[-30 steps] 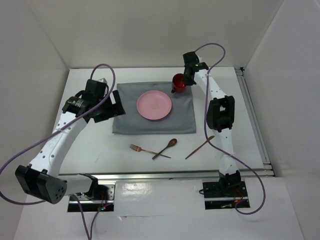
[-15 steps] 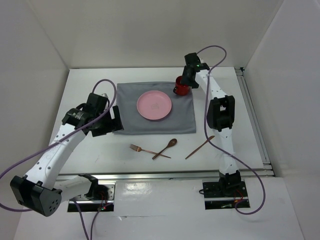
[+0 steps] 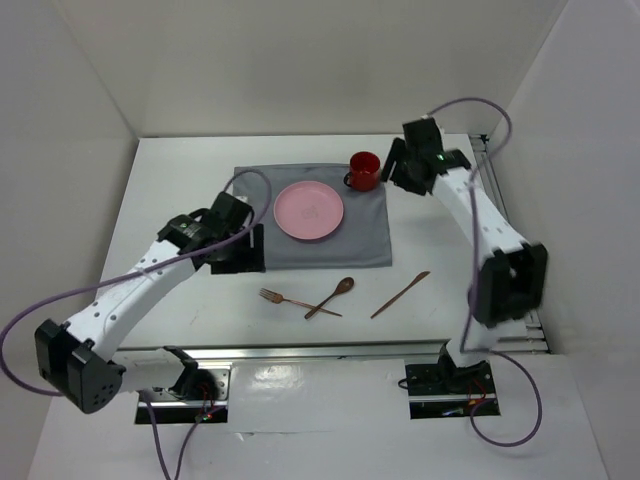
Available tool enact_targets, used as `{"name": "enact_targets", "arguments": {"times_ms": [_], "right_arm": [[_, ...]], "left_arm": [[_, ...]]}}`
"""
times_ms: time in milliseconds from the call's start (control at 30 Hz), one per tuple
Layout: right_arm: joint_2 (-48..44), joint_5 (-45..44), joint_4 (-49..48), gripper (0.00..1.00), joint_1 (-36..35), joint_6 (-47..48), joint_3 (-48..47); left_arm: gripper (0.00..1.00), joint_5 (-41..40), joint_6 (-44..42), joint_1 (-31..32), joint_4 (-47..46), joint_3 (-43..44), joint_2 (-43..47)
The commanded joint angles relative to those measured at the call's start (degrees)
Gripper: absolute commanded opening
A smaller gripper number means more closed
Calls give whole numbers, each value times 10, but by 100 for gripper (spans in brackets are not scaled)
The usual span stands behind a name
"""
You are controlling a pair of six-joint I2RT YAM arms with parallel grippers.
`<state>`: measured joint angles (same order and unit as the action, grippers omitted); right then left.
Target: Set the dinner table for one person
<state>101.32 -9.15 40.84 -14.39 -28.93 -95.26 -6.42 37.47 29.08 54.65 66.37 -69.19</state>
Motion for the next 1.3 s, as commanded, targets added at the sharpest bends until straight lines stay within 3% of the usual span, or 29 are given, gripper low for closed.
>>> {"name": "enact_targets", "arguments": {"times_ms": [0, 100, 133, 167, 267, 500, 700, 900, 1033, 1267], "right_arm": [[-136, 41, -40, 70, -5, -58, 205], [-215, 61, -24, 68, -11, -93, 320], [-244, 61, -11, 68, -11, -104, 342], [-258, 61, 11, 66, -16, -128, 363], [-322, 51, 35, 64, -16, -161, 435], [-420, 98, 50, 64, -9, -196, 525], [-427, 137, 23, 64, -4, -208, 576], [-427, 148, 17, 63, -4, -214, 582], [-432, 136, 22, 63, -4, -214, 576], [-437, 109, 39, 64, -4, -214, 556]], "left_arm": [[79, 7, -33, 62, -44, 9, -52], [78, 13, -80, 152, -76, 38, -122], [73, 7, -92, 198, -76, 48, -144], [67, -2, -111, 220, -83, 58, -165], [66, -31, -117, 281, -90, 98, -246], [71, -15, -101, 282, -136, 129, -341], [69, -2, -107, 282, -156, 135, -384], [63, 33, -120, 237, -191, 121, -403], [50, 40, -141, 231, -191, 140, -432], [54, 50, -152, 231, -180, 139, -423]]}}
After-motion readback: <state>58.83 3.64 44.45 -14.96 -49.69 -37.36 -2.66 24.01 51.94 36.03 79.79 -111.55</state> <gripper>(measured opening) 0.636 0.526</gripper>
